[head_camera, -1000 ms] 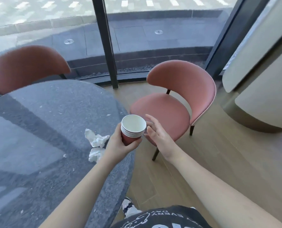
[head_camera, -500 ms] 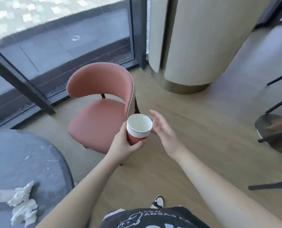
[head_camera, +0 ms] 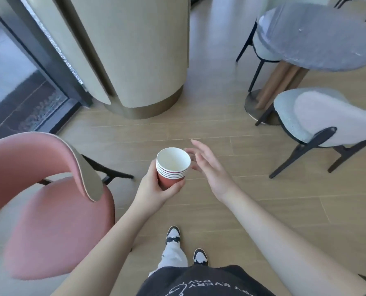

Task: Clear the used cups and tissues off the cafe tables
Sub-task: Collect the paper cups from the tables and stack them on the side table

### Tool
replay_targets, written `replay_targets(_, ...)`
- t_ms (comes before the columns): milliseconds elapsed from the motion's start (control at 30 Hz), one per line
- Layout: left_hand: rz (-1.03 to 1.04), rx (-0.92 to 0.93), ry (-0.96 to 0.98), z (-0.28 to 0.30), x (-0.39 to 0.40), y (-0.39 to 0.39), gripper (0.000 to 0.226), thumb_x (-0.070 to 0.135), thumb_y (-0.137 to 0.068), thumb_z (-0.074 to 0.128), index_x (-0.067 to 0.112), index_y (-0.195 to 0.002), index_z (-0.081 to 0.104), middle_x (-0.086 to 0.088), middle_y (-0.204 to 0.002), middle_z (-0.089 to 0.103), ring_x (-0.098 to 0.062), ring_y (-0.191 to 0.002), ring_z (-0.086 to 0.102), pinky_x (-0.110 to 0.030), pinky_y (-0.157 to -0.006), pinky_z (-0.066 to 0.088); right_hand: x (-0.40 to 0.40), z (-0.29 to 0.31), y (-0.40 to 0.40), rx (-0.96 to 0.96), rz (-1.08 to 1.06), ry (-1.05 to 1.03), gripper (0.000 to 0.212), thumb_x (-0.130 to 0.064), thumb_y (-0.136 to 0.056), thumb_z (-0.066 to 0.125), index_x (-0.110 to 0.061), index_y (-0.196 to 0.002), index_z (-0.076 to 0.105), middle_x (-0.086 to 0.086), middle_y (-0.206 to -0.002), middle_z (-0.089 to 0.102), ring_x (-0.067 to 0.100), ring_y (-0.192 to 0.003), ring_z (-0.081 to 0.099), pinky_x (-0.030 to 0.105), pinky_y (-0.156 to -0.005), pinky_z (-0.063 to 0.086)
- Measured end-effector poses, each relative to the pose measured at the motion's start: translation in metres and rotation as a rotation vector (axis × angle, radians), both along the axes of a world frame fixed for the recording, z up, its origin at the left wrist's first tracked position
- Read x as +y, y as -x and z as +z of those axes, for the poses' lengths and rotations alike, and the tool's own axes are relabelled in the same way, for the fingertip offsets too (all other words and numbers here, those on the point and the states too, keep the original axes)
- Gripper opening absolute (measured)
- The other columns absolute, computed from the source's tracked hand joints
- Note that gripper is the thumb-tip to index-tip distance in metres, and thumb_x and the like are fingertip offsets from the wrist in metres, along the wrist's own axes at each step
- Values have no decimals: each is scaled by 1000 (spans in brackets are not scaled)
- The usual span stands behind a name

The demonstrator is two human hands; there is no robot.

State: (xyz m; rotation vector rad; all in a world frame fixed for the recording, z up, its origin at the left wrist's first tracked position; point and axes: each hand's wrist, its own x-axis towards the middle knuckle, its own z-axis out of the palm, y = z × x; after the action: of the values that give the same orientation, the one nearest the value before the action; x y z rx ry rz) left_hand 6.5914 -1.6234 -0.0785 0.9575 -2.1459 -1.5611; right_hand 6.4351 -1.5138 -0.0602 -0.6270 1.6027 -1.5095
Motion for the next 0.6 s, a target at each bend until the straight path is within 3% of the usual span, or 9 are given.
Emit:
replay_targets(233, -203, 29, -29, -7, -41, 75, 74, 61, -65, 78, 52, -131, 46, 35, -118, 63, 10, -109, 62, -4, -80, 45, -4, 7, 41, 23, -257, -29, 58, -44, -96, 49, -18, -148, 42, 4, -140, 58, 17, -134, 53, 45, -116, 38)
replay_targets(367, -341, 35, -52, -3, -43, 123, 66, 62, -62, 78, 58, -121, 47, 34, -114, 65, 6, -106, 64, -8, -80, 48, 20, 14, 71, 66, -440, -29, 56, -45, -92, 48, -23, -144, 44, -2, -138, 59, 14, -134, 52, 42, -115, 39)
replay_targets(500, -505, 47, -69, 3, -20, 185, 69, 60, -62, 79, 52, -123, 49, 30, -114, 66, 1, -106, 66, -24, -86, 52, 68, 19, 104, 123, -625, -54, 59, -50, -96, 48, -23, -148, 42, -4, -141, 58, 8, -133, 53, 41, -116, 39)
replay_targets(600, -635, 73, -59, 8, 10, 235, 74, 60, -63, 79, 45, -130, 49, 30, -115, 66, 4, -106, 65, -19, -85, 50, 109, 24, 134, 159, -767, -61, 58, -60, -95, 50, -30, -145, 44, -9, -139, 59, 5, -129, 56, 38, -114, 42)
